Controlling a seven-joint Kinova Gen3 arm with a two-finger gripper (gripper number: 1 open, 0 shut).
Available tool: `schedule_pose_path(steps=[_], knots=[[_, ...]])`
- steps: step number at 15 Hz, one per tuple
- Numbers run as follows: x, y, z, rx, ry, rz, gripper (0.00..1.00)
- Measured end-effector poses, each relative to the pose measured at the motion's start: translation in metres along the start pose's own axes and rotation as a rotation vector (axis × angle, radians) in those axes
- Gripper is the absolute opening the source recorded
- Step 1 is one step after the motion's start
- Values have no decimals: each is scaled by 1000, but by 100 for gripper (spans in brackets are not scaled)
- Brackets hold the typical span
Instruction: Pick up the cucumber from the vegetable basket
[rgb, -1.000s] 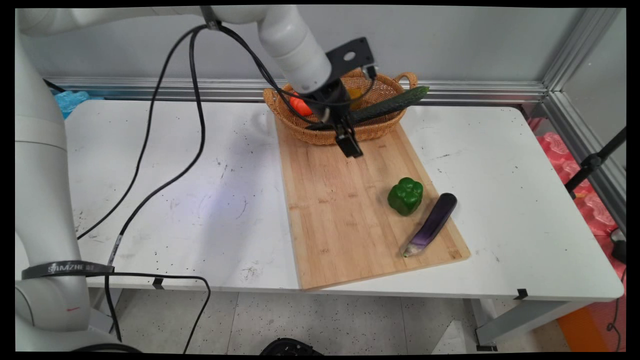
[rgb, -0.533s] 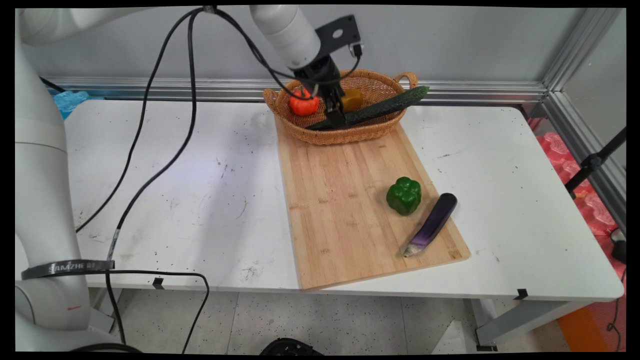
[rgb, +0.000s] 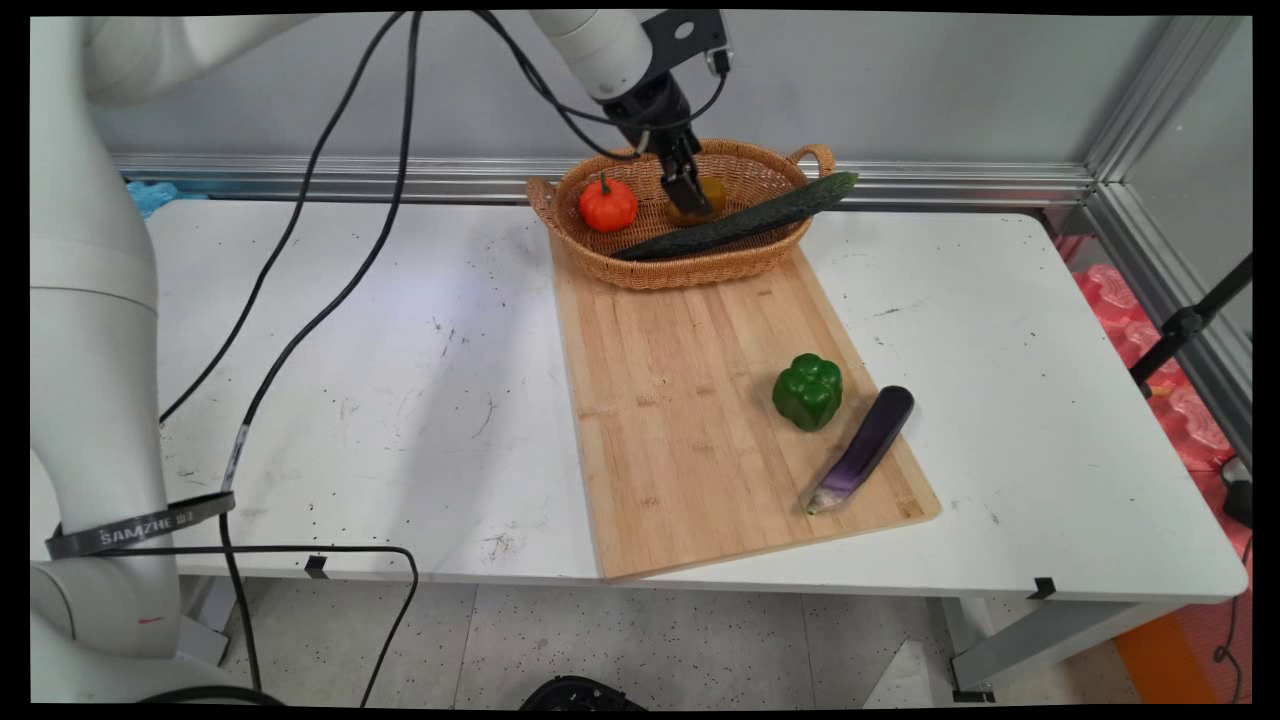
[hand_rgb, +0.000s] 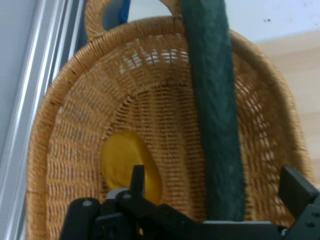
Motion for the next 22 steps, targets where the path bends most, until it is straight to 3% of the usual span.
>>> schedule_pose_path(steps=[8, 14, 22], knots=[[6, -25, 38, -42, 40, -5, 100], [12, -27, 66, -72, 58, -45, 100], [17, -22, 91, -83, 62, -70, 100]])
